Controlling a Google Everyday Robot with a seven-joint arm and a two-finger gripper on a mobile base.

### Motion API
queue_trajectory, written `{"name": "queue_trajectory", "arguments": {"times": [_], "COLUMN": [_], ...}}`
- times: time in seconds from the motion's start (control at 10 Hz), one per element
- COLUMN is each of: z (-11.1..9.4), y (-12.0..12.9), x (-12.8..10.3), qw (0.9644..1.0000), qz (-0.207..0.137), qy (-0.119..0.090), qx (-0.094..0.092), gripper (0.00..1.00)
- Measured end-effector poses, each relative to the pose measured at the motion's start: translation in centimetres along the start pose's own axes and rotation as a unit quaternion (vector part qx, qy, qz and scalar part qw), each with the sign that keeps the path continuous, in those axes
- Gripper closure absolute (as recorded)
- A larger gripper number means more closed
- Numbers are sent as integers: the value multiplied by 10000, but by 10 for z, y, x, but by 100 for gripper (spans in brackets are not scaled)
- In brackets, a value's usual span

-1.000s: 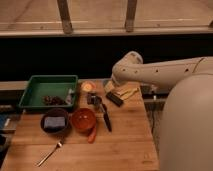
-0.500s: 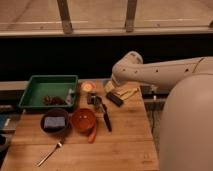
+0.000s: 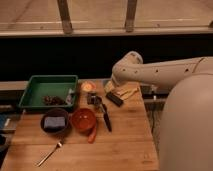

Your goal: Place grapes in table surface

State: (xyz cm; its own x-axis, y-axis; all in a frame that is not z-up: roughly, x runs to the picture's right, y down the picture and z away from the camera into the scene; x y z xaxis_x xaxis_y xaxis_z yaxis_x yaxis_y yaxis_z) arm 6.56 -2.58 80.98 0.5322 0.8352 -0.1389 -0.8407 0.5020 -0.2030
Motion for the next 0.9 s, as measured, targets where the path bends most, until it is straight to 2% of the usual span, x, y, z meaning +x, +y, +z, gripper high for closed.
{"name": "queue_trajectory", "arguments": {"times": [0.2,0.4,0.7,0.9], "z": [0,-5,-15,-15], "y": [0,1,26,59], "x": [-1,-6,-52,-96], "qw": [10000,9997,9956,9905], "qz": [-5,-188,-810,-1190], "qy": [-4,63,43,42], "qx": [-16,-149,-461,-692], "gripper": [20,20,20,20]}}
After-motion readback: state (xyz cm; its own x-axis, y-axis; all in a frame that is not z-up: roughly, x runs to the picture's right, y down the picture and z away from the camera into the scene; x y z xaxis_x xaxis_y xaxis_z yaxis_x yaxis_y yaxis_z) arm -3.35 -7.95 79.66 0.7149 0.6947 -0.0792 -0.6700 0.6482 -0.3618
